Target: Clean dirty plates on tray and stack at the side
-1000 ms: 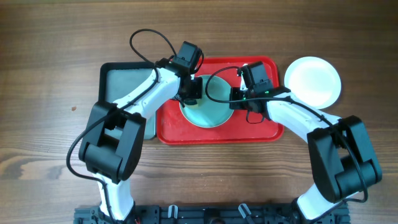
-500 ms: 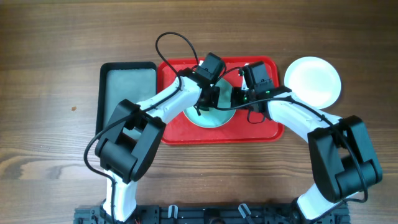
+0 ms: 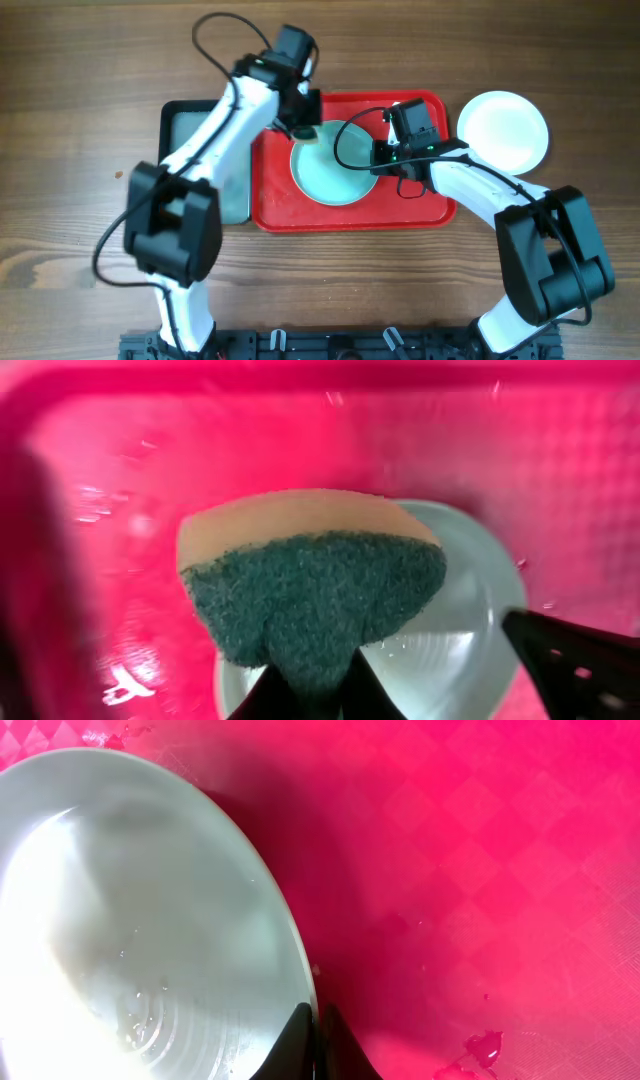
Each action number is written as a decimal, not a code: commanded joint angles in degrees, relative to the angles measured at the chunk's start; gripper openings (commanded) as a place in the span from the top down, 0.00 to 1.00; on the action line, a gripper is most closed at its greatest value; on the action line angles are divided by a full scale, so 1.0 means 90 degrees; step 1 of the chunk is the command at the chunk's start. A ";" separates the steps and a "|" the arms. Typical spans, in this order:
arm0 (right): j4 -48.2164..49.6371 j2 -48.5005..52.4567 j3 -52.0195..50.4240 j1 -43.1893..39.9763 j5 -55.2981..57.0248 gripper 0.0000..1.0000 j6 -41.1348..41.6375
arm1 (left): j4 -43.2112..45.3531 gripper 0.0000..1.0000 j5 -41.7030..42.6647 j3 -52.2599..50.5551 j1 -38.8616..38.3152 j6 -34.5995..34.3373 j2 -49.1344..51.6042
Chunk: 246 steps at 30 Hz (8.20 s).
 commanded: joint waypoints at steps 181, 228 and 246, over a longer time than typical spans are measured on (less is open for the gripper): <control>-0.1413 -0.0787 0.2795 -0.1205 -0.1491 0.96 -0.0546 | 0.2307 0.96 0.0884 -0.3449 0.2028 0.0520 -0.2059; -0.1710 -0.0226 0.0862 -0.4537 0.1460 0.10 -0.0546 | 0.2033 0.55 -0.0996 -0.3449 0.2441 0.1163 -0.1688; -0.1394 -0.0899 0.1404 -0.4537 0.0627 0.00 -0.0823 | 0.2747 0.00 -0.0996 -0.2977 0.2441 0.1161 -0.2314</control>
